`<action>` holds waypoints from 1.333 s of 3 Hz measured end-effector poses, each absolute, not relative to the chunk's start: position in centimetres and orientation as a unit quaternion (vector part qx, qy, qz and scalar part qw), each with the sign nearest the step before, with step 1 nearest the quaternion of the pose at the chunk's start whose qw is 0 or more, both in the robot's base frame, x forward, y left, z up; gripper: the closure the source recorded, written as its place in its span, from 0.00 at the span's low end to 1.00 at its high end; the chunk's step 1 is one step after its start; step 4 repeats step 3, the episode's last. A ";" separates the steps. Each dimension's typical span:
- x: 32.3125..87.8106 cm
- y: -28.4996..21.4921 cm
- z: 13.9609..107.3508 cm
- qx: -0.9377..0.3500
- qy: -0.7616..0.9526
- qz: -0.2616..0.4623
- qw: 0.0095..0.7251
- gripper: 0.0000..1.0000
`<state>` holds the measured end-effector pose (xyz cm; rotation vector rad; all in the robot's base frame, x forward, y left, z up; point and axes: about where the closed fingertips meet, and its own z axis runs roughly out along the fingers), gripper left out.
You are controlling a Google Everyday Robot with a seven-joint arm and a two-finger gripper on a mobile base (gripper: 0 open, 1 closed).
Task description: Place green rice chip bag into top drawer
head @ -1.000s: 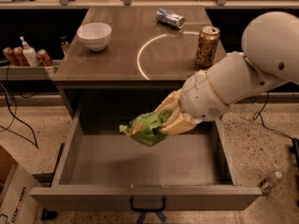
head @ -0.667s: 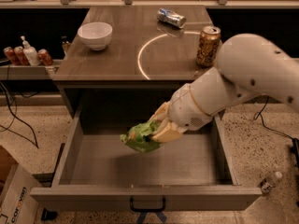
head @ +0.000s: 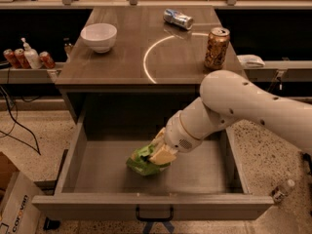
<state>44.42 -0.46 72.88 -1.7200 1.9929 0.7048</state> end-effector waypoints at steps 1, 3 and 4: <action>44.3 0.0 70.0 -0.583 0.745 0.262 0.189 0.34; 44.2 0.1 70.0 -0.584 0.745 0.262 0.188 0.00; 44.2 0.1 70.0 -0.584 0.745 0.262 0.188 0.00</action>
Offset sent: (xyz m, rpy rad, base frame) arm -0.0014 0.0039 -0.0267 -0.0089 0.0602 -0.0662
